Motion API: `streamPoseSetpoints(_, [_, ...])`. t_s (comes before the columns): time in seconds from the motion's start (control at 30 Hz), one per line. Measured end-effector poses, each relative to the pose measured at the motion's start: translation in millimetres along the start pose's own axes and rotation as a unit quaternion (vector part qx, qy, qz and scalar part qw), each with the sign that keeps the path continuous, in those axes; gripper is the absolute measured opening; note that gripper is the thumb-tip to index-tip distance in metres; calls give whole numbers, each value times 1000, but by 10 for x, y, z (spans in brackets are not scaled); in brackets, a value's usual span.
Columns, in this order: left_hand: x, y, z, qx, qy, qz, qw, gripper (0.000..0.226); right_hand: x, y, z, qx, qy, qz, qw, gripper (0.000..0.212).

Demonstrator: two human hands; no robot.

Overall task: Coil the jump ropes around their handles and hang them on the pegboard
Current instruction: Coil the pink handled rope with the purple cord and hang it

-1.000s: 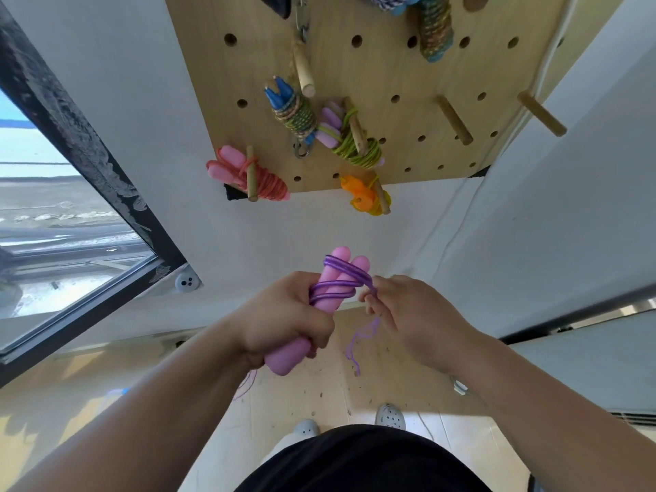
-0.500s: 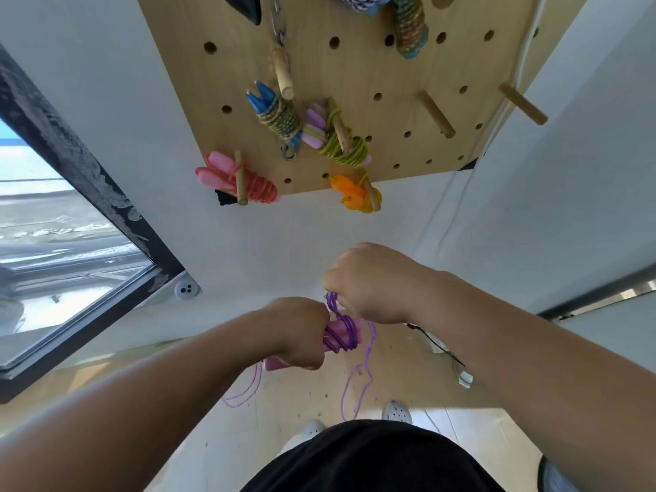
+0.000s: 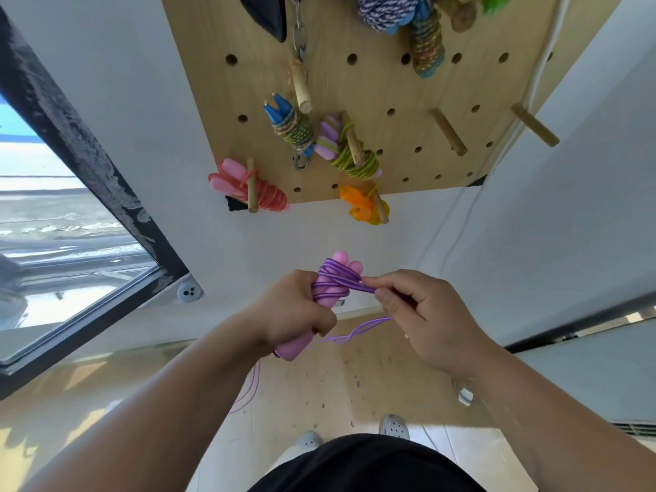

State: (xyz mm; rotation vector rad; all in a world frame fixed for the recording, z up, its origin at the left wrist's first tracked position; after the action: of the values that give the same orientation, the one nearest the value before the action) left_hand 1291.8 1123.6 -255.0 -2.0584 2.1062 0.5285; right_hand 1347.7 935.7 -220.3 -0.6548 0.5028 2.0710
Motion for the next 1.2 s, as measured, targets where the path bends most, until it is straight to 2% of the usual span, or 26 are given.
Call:
streamPoseSetpoints(0.1, [38,17,-23,6,19,11,1000,29,-52,9,14,32,-16,6,999,14])
streamPoseSetpoints(0.13, [44,9,-1,0,4,9,1000,30,-57,12,26,24,11,-2,1000,10])
streamPoseSetpoints(0.2, [49,-28,58,-15,-36,6,999,27,-58,34,87,-48,145,-48,987,8])
streamPoseSetpoints(0.27, [58,-63,90,-26,-61,9,998,23,1,87,151,-135,318,-103,933,18])
streamPoseSetpoints(0.33, [72,-87,92,-33,-56,4,998,22,18,128,178,-181,394,-151,888,18])
streamPoseSetpoints(0.43, [101,-61,-4,-40,11,-8,999,23,-23,172,153,-197,402,-218,867,17])
streamPoseSetpoints(0.5, [138,-13,-94,-46,83,-2,996,24,-40,179,101,-176,367,-236,882,15])
streamPoseSetpoints(0.6, [187,59,-224,-41,191,16,981,20,-11,184,11,-74,246,-176,950,20])
streamPoseSetpoints(0.63, [200,75,-269,-34,220,27,975,20,17,186,-16,-39,225,-149,962,24])
streamPoseSetpoints(0.73, [237,109,-339,-15,281,68,957,23,100,148,-112,1,203,-70,977,38])
streamPoseSetpoints(0.83, [280,150,-378,-1,290,129,948,23,121,94,-116,-7,134,15,991,31])
streamPoseSetpoints(0.93, [310,222,-455,1,286,207,936,22,135,21,-47,-70,166,84,980,31])
streamPoseSetpoints(1.0, [333,268,-501,0,224,248,943,22,92,-57,-27,-103,190,111,970,14])
streamPoseSetpoints(1.03, [348,280,-510,-3,180,261,948,23,100,-138,-50,-128,241,118,955,13])
streamPoseSetpoints(1.1, [400,291,-497,-3,67,295,953,28,131,-271,-44,-169,384,130,899,8])
streamPoseSetpoints(1.17, [469,266,-434,9,-82,333,939,30,126,-382,46,-179,436,143,870,30])
streamPoseSetpoints(1.2, [500,245,-396,14,-143,343,928,28,134,-414,99,-172,447,150,865,34])
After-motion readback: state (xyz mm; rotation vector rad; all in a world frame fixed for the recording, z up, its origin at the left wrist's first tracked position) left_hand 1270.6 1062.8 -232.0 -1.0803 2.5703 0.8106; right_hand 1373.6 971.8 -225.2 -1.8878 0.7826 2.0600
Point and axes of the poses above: each hand's wrist, its own y-axis away from the middle knuckle, its own x-axis out of the palm, z = x × y, the point moved 4 cm from there along -y, towards the middle knuckle, and after that the axes turned 15 degrees about x, right-handed, at the moved point
